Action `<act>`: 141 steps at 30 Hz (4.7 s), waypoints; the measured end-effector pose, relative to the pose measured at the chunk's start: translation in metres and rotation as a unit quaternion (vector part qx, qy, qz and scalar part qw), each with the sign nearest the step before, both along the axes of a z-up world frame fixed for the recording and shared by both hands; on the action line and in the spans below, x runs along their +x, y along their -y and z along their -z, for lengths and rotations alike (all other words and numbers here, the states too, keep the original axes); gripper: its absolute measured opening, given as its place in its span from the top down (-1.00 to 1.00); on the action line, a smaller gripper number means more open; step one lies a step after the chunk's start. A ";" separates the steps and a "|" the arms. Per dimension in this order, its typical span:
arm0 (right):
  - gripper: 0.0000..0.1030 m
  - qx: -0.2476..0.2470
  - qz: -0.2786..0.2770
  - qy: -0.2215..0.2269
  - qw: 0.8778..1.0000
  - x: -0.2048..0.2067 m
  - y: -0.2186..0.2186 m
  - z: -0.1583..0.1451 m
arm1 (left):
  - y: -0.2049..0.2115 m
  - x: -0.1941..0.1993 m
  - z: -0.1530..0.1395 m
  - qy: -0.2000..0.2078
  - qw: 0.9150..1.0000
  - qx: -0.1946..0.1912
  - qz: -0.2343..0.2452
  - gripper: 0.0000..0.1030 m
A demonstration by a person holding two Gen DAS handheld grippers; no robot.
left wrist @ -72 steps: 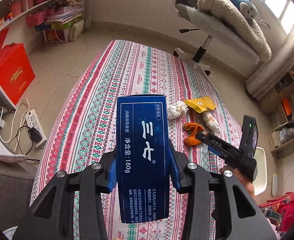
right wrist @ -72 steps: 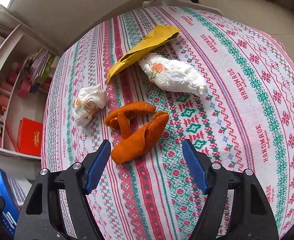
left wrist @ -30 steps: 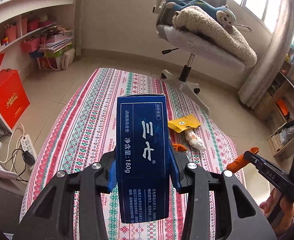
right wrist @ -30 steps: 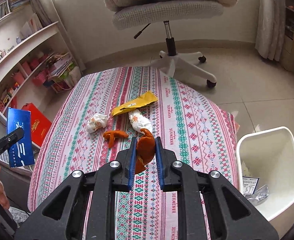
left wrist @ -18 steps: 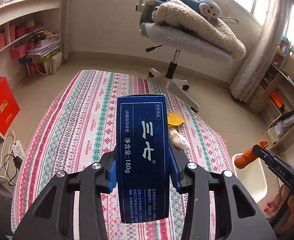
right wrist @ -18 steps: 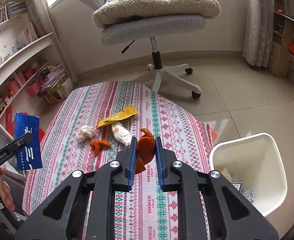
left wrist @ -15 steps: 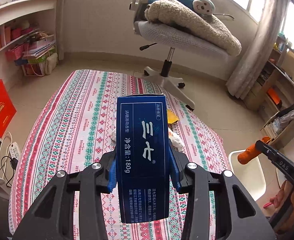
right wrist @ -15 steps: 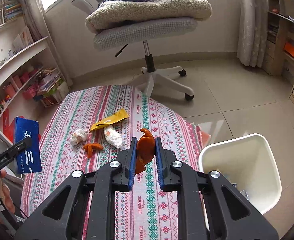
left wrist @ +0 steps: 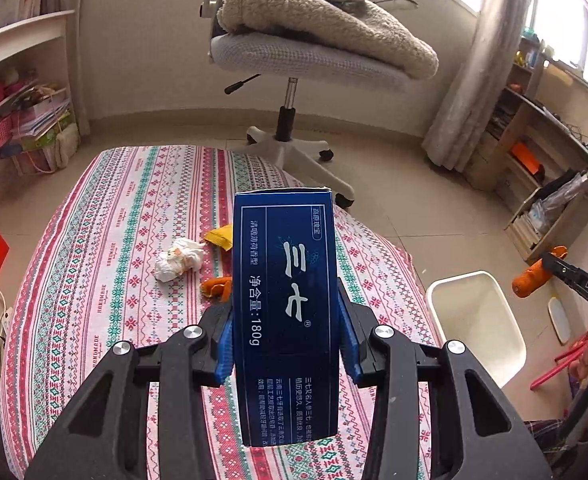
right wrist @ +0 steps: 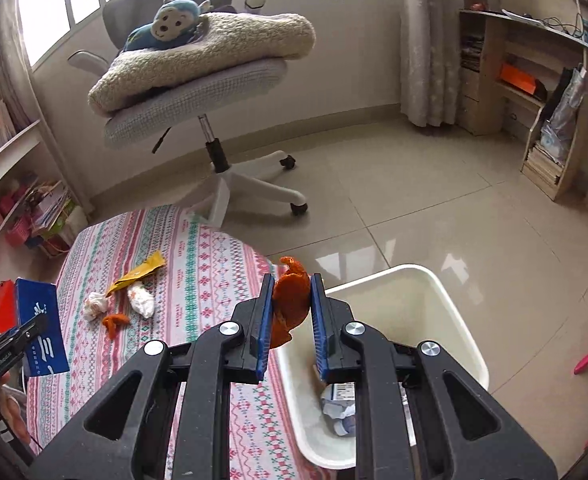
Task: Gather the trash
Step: 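Carry the peel and box over the white bin while opening both grippers to drop them, then grasp the crumpled white tissue with the left gripper and lift it, then grasp the second orange peel with the right gripper while the left gripper holds the tissue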
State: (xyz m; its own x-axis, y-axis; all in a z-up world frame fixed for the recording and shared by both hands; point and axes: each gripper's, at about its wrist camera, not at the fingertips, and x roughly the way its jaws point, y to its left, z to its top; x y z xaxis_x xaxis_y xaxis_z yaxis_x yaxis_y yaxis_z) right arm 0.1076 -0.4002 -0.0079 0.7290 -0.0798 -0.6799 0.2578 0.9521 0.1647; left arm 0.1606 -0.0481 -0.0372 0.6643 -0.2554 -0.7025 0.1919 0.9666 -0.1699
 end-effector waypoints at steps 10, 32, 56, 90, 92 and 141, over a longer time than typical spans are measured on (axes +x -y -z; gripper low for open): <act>-0.25 0.017 0.085 0.026 0.996 -0.027 0.048 -0.008 | 0.079 0.000 -0.035 0.023 0.997 -0.044 0.055 0.20; -0.84 0.075 0.212 0.085 0.971 -0.057 0.117 -0.027 | 0.245 0.010 0.020 -0.098 0.977 -0.082 0.171 0.03; -0.86 0.017 0.011 -0.017 1.000 0.060 -0.059 -0.006 | 0.036 0.084 0.056 -0.085 0.991 0.105 -0.008 -0.32; -0.86 0.026 -0.101 -0.087 0.991 0.115 -0.153 0.025 | -0.103 0.134 0.116 -0.217 0.968 0.011 -0.123 0.52; -0.86 0.009 -0.134 -0.096 0.986 0.115 -0.168 0.034 | -0.117 0.113 0.100 -0.203 0.970 -0.008 -0.134 0.52; 0.01 -0.202 -0.443 -0.156 0.859 0.161 -0.348 0.142 | -0.211 -0.019 -0.014 -0.102 0.975 -0.117 -0.161 0.48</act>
